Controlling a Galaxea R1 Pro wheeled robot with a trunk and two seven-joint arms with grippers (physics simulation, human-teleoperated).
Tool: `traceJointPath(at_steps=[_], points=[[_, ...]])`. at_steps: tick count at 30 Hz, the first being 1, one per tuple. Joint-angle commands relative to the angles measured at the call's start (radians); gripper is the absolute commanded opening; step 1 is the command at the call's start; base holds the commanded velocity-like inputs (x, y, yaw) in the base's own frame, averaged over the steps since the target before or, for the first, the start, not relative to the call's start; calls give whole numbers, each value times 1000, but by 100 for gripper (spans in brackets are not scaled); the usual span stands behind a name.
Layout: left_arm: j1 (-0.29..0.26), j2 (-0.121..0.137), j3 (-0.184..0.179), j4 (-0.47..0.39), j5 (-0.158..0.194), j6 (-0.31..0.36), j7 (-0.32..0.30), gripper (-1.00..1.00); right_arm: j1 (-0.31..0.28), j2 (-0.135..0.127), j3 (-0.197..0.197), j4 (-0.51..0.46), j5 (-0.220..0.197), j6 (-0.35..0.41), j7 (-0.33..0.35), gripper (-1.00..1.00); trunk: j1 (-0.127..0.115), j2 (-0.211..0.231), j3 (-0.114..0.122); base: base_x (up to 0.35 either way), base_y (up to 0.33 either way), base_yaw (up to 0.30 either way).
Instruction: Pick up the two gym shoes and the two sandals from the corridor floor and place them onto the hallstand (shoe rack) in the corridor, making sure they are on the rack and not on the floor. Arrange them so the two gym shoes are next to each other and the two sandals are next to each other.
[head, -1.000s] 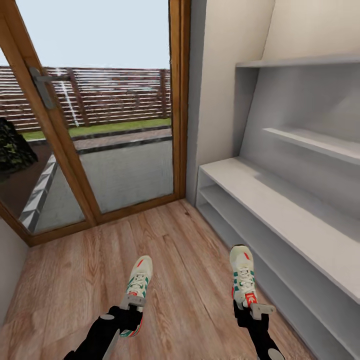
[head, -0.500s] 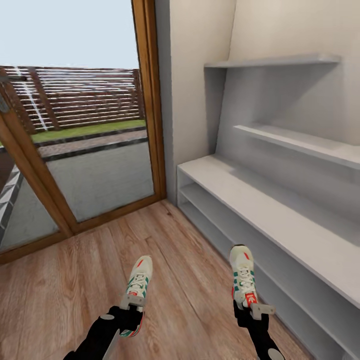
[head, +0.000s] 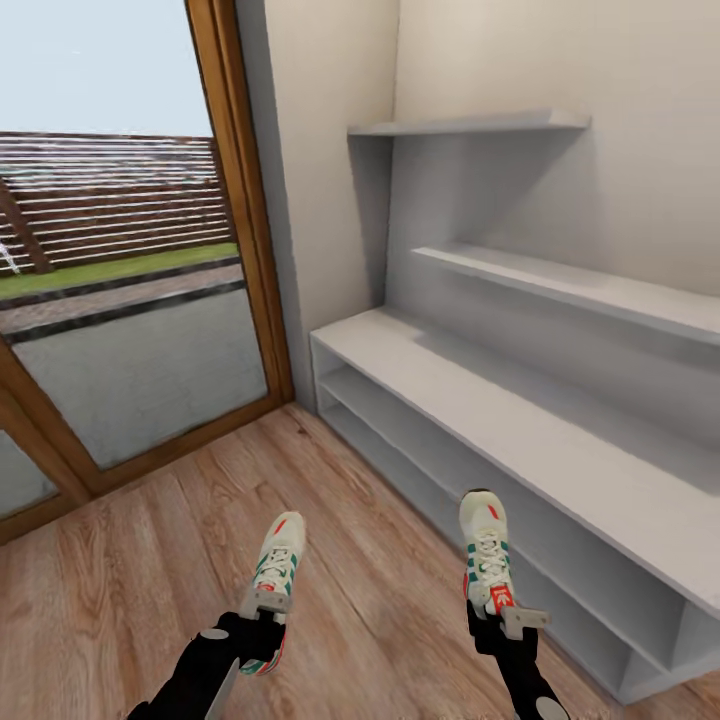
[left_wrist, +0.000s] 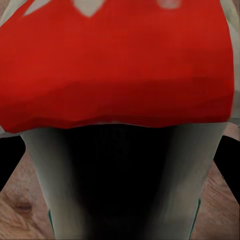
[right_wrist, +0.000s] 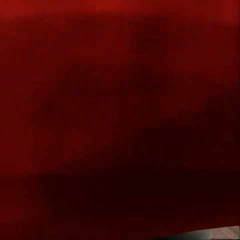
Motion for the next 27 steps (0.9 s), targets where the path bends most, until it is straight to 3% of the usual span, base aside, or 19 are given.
traceJointPath(at_steps=[1,27], points=[[0,0,0,0,0,0,0,-100,0,0,0,0,0,0,0,-100,0,0,0,0,0,-286],[0,0,2,0,1,0,0,-100,0,0,0,0,0,0,0,-100,0,0,0,0,0,-280]])
